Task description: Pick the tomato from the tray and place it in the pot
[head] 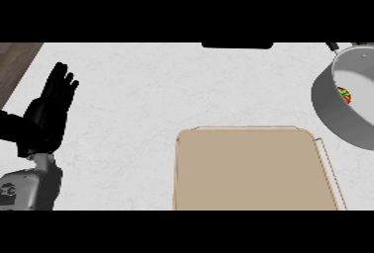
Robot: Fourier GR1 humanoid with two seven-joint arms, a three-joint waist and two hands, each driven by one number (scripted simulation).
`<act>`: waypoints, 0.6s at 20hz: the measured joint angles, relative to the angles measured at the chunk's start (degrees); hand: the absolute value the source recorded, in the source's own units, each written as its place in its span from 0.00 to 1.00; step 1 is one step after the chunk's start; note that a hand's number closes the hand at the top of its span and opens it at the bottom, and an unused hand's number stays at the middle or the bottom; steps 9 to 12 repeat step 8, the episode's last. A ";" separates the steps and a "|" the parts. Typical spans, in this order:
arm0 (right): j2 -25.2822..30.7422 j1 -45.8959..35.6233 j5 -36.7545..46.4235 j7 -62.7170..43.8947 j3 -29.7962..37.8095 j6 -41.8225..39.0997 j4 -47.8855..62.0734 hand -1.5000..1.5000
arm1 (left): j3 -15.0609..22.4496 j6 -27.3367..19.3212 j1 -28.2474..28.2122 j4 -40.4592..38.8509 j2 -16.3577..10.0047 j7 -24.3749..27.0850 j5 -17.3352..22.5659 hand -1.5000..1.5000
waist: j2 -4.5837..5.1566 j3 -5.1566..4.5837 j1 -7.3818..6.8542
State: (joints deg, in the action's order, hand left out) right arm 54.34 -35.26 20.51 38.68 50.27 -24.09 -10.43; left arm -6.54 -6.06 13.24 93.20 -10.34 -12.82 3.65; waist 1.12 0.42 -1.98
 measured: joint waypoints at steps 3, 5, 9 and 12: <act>1.06 1.83 -0.20 0.30 0.01 -0.84 0.18 0.00 | 0.22 -0.27 0.07 -0.15 0.30 0.33 -0.36 0.50 | 0.02 0.05 0.00; 1.57 2.80 -0.22 0.55 -0.16 -1.00 -0.01 0.00 | -0.16 -0.02 -0.09 -0.41 0.08 0.57 -0.13 0.50 | -0.01 0.05 -0.01; 2.58 3.74 -0.46 0.48 -0.18 -1.64 -0.11 0.00 | -0.18 0.19 0.44 0.21 -0.28 -0.80 0.17 0.50 | -0.05 0.12 -0.08; 2.58 3.74 -0.46 0.48 -0.18 -1.64 -0.11 0.00 | -0.18 0.19 0.44 0.21 -0.28 -0.80 0.17 0.50 | -0.05 0.12 -0.08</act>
